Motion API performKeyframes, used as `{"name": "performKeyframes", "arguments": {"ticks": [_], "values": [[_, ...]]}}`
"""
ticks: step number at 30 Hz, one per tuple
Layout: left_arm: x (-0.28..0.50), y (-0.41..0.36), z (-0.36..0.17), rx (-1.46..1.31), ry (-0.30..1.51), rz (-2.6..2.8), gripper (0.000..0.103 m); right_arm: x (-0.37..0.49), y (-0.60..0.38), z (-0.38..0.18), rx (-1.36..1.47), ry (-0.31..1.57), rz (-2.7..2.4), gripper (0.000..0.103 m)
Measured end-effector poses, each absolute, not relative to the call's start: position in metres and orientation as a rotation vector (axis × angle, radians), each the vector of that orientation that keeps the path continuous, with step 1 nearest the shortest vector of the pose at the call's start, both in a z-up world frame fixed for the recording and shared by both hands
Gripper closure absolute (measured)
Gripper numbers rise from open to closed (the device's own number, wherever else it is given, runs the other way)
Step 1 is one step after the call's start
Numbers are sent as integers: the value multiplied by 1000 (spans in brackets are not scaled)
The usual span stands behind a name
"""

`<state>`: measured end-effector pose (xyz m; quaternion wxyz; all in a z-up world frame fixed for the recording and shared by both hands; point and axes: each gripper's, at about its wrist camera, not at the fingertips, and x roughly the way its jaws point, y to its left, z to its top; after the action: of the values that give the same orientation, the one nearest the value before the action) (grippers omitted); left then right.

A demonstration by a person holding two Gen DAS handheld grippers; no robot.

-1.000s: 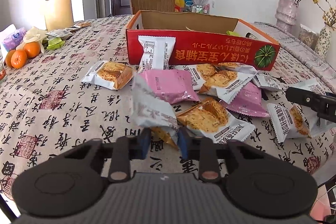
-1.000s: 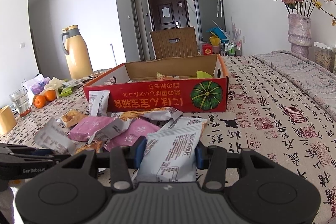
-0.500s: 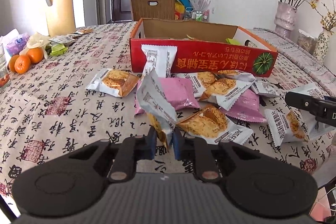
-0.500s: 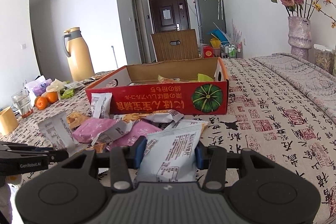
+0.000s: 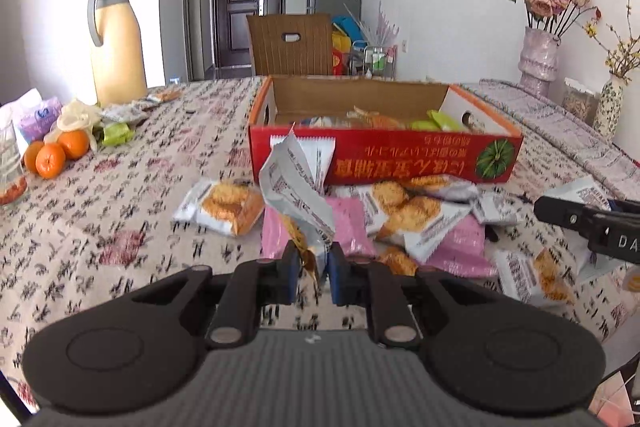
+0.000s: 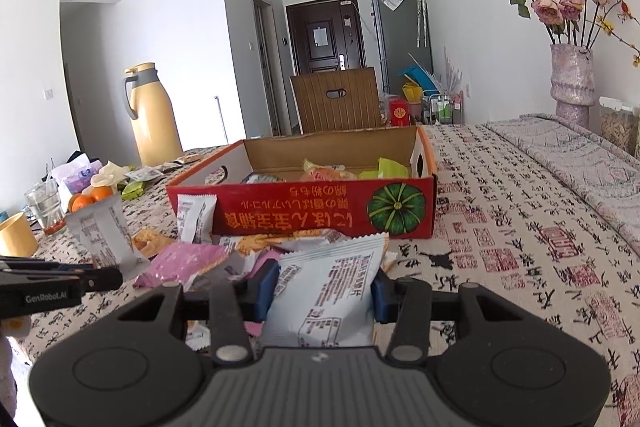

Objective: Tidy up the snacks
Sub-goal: 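Carry both white packets over the cardboard box and release them inside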

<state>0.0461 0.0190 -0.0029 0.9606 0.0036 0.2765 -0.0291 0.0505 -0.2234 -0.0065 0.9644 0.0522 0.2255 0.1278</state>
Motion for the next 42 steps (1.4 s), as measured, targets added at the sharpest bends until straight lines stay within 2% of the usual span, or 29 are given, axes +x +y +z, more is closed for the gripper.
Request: {"name": "performKeyframes", "arguments": {"ticks": [14,27,35,42], "values": [[93,6,33,25,458,-71,88,97,-228,19,100,381,248,58],[160,-13,63,63,377,-84,88,179,-226,47,83,327,259,58],[209,-20,65,55,383,-72,88,240,-216,49,86,355,271,58],[243,-16,46,31,436,-54,88,274,-211,29,103,419,267,58]]}}
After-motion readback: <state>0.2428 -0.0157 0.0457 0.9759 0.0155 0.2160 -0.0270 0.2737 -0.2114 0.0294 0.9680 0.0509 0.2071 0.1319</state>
